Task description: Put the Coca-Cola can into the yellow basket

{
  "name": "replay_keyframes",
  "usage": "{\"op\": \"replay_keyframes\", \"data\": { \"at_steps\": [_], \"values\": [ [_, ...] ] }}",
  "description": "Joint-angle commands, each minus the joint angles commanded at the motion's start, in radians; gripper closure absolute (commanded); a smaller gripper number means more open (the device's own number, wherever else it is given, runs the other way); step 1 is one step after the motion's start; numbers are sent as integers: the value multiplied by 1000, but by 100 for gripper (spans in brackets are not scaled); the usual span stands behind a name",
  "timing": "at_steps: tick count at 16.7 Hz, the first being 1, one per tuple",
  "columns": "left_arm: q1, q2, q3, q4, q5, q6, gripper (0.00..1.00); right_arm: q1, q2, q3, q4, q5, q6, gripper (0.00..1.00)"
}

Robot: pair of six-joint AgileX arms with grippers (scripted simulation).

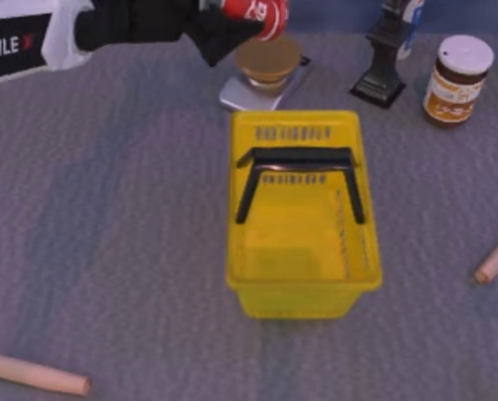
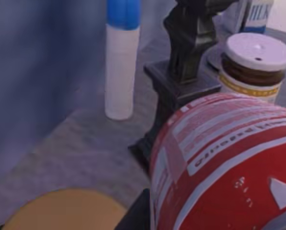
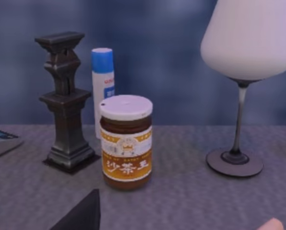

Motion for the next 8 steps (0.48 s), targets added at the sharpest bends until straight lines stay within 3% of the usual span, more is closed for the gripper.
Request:
{"op": "replay_keyframes", "data": {
  "at_steps": [4, 8],
  "values": [
    [-38, -105, -207, 365, 213, -125, 100, 0, 0, 0, 0, 0, 0, 0],
    [-62, -176, -351, 564, 351, -212, 100, 0, 0, 0, 0, 0, 0, 0]
  ]
}}
